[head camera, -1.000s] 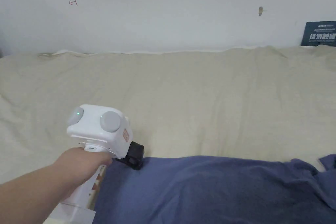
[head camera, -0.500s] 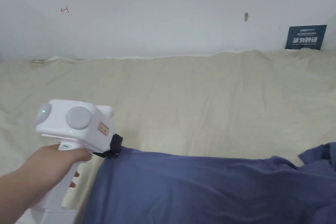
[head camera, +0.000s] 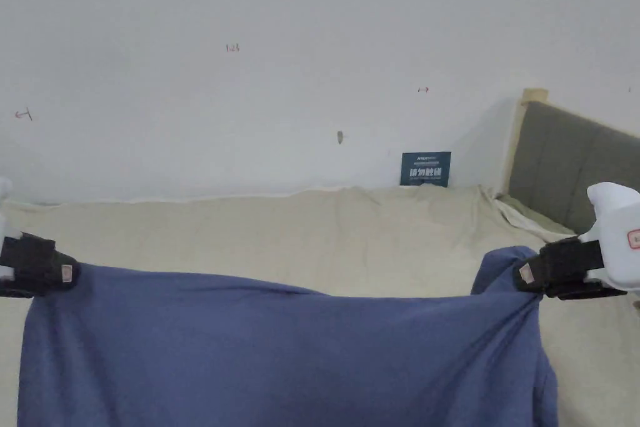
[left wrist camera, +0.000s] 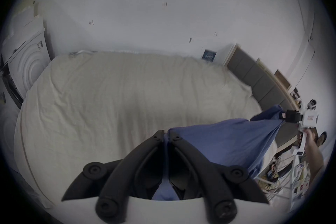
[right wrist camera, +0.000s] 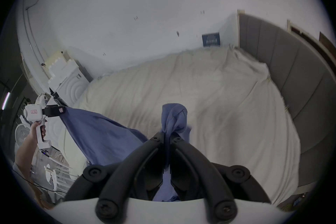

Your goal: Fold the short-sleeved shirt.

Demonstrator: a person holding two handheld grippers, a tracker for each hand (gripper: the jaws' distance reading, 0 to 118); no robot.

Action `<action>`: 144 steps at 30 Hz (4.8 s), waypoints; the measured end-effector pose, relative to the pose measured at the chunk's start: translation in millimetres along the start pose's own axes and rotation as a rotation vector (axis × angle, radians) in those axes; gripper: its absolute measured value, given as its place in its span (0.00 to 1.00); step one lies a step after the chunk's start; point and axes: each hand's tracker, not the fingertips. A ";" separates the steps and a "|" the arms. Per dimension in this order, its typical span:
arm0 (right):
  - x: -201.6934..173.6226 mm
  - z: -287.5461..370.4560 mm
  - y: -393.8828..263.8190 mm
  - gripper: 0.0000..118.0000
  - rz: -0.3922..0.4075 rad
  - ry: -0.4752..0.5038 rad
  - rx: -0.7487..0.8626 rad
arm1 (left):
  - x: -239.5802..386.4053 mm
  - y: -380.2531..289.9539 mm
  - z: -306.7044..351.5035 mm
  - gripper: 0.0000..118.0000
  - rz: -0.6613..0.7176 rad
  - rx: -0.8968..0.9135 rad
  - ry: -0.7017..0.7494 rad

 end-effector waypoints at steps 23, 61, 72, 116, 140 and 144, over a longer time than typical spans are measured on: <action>-100.6 97.8 256.9 0.05 -0.024 -0.099 0.477 | 43.0 229.2 119.5 0.04 0.039 0.533 -0.008; 19.7 -13.9 -206.3 0.05 -0.205 -0.125 0.213 | -23.9 -220.4 -40.0 0.05 0.174 0.174 -0.032; 42.4 -17.5 -265.8 0.05 -0.130 -0.188 -0.155 | -28.7 -279.9 -22.1 0.05 0.178 -0.105 0.064; -55.1 64.1 -246.5 0.00 -0.067 -0.028 0.215 | 5.5 -280.4 50.5 0.00 0.057 -0.078 0.087; -52.9 17.1 -262.1 0.00 -0.067 0.017 0.016 | -22.4 -321.0 -65.8 0.55 -0.018 -0.313 0.275; -41.7 8.4 -263.1 0.00 -0.052 -0.006 0.014 | 1.8 -325.7 -46.9 0.03 -0.072 -0.222 0.241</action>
